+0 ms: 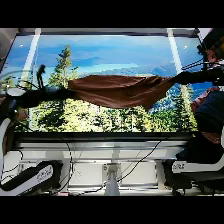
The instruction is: Fold the clothes and pants, and hang the long-sleeved shirts on hangers.
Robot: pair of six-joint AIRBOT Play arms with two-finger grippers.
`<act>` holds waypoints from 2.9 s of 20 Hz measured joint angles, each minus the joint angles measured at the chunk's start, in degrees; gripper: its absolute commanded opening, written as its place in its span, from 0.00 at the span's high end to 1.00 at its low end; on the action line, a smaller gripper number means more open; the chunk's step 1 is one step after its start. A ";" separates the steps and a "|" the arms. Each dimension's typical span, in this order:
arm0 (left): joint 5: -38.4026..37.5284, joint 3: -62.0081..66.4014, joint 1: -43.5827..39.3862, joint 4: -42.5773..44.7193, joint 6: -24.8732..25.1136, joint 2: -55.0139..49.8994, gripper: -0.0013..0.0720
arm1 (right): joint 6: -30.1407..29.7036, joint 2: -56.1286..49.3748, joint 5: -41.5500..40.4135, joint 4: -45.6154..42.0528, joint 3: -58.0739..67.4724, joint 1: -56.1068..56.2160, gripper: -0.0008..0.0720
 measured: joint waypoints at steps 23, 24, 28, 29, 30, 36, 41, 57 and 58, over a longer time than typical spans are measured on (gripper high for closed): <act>32.17 12.50 9.29 2.93 0.35 50.38 0.96 | 15.32 54.31 -21.29 -6.40 7.80 -0.04 0.97; 31.28 12.46 9.31 3.06 0.35 50.90 0.96 | 15.58 55.23 -21.40 -6.88 7.87 -0.04 0.97; 28.13 10.75 9.33 3.19 -1.27 50.01 0.96 | 16.33 54.51 -21.64 -7.78 8.04 -0.04 0.97; 27.67 10.05 9.33 3.28 -1.66 48.78 0.96 | 16.55 53.13 -21.68 -7.85 8.09 -0.04 0.97; 27.34 9.38 9.33 3.28 -1.92 47.08 0.96 | 16.92 51.45 -21.68 -7.80 8.09 -0.04 0.97; 25.49 7.80 7.10 0.28 -2.67 27.30 0.96 | 19.39 32.81 -18.08 -2.91 8.02 1.46 0.97; 28.41 7.61 0.02 -0.72 -1.20 5.92 0.96 | 17.90 15.28 -18.05 -1.95 8.02 10.32 0.97; 45.05 7.63 -5.79 -1.25 -0.68 -15.91 0.97 | 28.33 -12.96 -32.04 -16.65 8.00 16.96 0.97; 43.93 7.61 -5.46 -1.22 -1.46 -16.17 0.97 | 28.96 -13.42 -30.64 -17.42 8.02 16.57 0.97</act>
